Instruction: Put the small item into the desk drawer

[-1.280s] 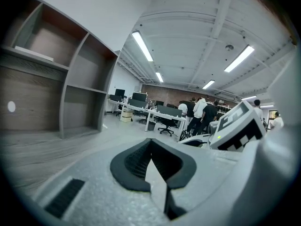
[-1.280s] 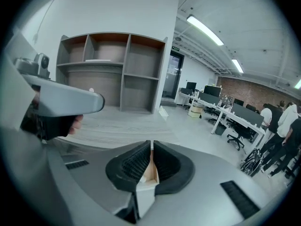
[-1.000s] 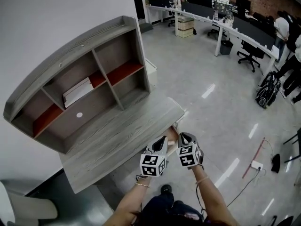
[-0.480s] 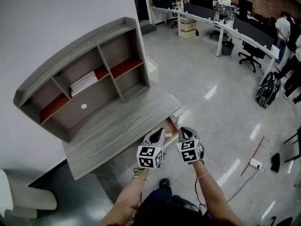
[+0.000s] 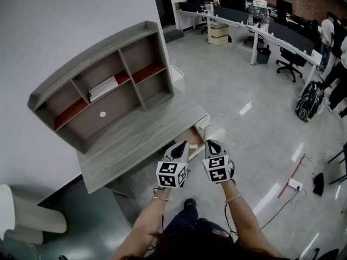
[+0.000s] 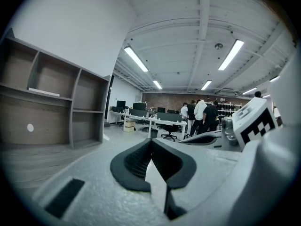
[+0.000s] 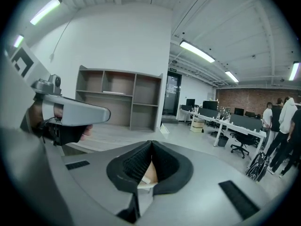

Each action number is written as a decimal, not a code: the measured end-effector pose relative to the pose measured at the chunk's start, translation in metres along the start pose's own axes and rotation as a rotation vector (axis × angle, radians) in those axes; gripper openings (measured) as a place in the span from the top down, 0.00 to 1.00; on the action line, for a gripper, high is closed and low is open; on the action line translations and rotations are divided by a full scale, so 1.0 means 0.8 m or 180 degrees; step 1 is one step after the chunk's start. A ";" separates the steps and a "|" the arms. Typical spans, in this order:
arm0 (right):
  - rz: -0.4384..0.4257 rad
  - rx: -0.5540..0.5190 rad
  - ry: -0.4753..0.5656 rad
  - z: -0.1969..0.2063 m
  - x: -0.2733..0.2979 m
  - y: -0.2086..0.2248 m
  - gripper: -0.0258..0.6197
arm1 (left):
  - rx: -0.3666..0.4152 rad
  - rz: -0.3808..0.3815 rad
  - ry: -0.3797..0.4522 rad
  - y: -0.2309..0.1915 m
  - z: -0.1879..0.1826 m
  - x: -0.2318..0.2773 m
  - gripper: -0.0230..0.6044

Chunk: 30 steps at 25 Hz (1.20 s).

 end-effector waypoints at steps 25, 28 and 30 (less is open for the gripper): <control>-0.0010 0.0483 0.0461 -0.052 -0.135 -0.002 0.96 | 0.0206 0.0072 0.0094 0.109 -0.050 -0.068 0.94; -0.0026 0.0474 0.0460 -0.056 -0.142 -0.008 0.96 | 0.0184 0.0066 0.0130 0.108 -0.055 -0.077 0.94; -0.0028 0.0484 0.0448 -0.056 -0.144 -0.011 0.96 | 0.0161 0.0059 0.0152 0.104 -0.055 -0.083 0.94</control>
Point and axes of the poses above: the fingertips, and each gripper's own axes: x forward along the fingers, y to its right, z out of its underside, the point moved 2 cm from there along -x, backward along the fingers, and after that the axes turned 14 degrees about z, right-handed, at the moved point
